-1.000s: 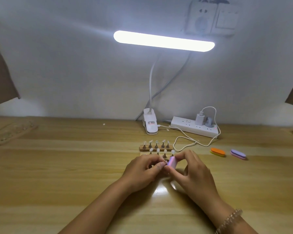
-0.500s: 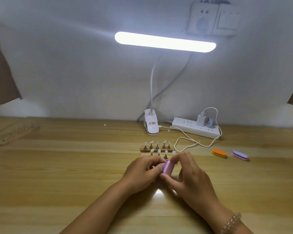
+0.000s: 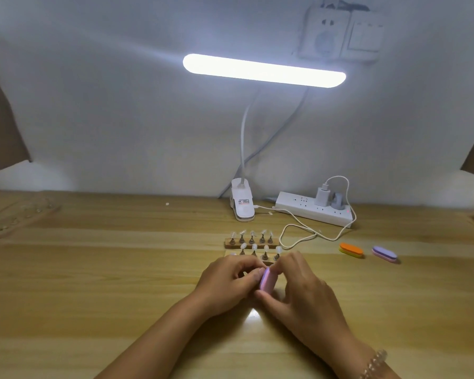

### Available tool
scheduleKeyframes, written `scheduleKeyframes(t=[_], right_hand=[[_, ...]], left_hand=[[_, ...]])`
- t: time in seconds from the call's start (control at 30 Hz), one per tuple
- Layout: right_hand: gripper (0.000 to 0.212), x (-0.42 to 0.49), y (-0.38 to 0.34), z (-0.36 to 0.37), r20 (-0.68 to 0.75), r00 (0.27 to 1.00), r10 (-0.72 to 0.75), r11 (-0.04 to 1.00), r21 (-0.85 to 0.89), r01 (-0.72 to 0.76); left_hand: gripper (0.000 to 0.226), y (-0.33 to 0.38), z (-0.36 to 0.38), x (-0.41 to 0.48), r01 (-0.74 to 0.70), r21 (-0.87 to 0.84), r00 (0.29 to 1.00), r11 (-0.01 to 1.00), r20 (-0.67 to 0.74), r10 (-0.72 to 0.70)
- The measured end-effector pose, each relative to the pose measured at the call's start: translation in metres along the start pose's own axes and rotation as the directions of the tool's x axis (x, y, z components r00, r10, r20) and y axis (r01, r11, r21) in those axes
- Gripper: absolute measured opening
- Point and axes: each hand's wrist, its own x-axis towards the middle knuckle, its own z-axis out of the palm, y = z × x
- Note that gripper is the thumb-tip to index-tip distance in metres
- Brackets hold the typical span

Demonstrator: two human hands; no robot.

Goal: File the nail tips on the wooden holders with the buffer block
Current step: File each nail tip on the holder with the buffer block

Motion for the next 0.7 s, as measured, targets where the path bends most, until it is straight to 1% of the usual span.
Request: scheduleKeyframes(t=[0.1, 0.13, 0.2, 0.23, 0.27, 0.3, 0.37, 0.4, 0.43, 0.47, 0.57, 0.6, 0.67, 0.7], right_hand=[[0.039, 0.003, 0.005, -0.002, -0.066, 0.994, 0.086, 0.994, 0.069, -0.082], [0.039, 0.004, 0.005, -0.002, -0.074, 0.994, 0.085, 0.995, 0.049, -0.081], [0.04, 0.001, 0.002, 0.002, -0.035, 0.999, 0.015, 1.0, -0.02, -0.015], [0.04, 0.0, 0.001, 0.004, -0.002, 1.0, -0.007, 1.0, -0.023, 0.007], [0.039, 0.0, 0.0, 0.003, 0.013, 1.0, 0.002, 1.0, -0.002, -0.002], [0.038, 0.002, 0.001, 0.002, -0.007, 0.999, 0.033, 0.999, 0.035, -0.033], [0.036, 0.005, 0.007, -0.003, -0.09, 0.987, 0.131, 0.986, 0.111, -0.121], [0.036, 0.007, 0.01, -0.004, -0.124, 0.98, 0.156, 0.982, 0.127, -0.14], [0.036, 0.006, 0.01, -0.004, -0.135, 0.98, 0.146, 0.983, 0.13, -0.128], [0.037, 0.005, 0.007, -0.004, -0.12, 0.987, 0.105, 0.989, 0.114, -0.092], [0.041, 0.0, -0.001, 0.0, -0.031, 0.998, -0.047, 0.999, 0.0, 0.047], [0.041, 0.0, -0.001, -0.001, -0.022, 0.999, -0.036, 0.999, -0.013, 0.036], [0.04, 0.004, 0.003, -0.003, -0.055, 0.997, 0.046, 0.999, 0.027, -0.044], [0.039, 0.004, 0.004, -0.003, -0.065, 0.996, 0.058, 0.998, 0.031, -0.056]], left_hand=[[0.017, 0.001, 0.001, 0.001, 0.012, -0.002, 1.0, 1.0, -0.017, -0.012], [0.017, 0.002, 0.001, 0.001, 0.013, 0.003, 1.0, 1.0, -0.018, -0.013], [0.017, 0.001, 0.001, 0.001, 0.01, 0.006, 1.0, 1.0, -0.01, -0.01], [0.017, 0.001, 0.001, 0.0, 0.011, 0.002, 1.0, 1.0, -0.008, -0.011], [0.017, 0.001, 0.001, 0.0, 0.014, -0.004, 1.0, 1.0, -0.01, -0.014], [0.017, 0.001, 0.0, 0.0, 0.02, -0.015, 1.0, 1.0, -0.013, -0.02], [0.019, 0.002, 0.001, 0.0, 0.03, -0.057, 1.0, 0.998, -0.005, -0.03], [0.021, 0.002, 0.001, 0.0, 0.032, -0.078, 0.999, 0.996, 0.001, -0.032], [0.021, 0.002, 0.001, 0.0, 0.032, -0.09, 0.999, 0.995, 0.0, -0.033], [0.02, 0.002, 0.001, -0.001, 0.031, -0.095, 0.999, 0.995, -0.007, -0.032], [0.018, 0.0, 0.001, 0.0, 0.023, -0.098, 1.0, 0.995, -0.019, -0.025], [0.018, 0.0, 0.001, 0.0, 0.028, -0.102, 0.999, 0.994, -0.018, -0.03], [0.017, 0.0, 0.001, 0.0, 0.047, -0.104, 0.999, 0.993, -0.018, -0.049], [0.017, 0.0, 0.001, 0.0, 0.05, -0.099, 0.998, 0.994, -0.02, -0.052]])
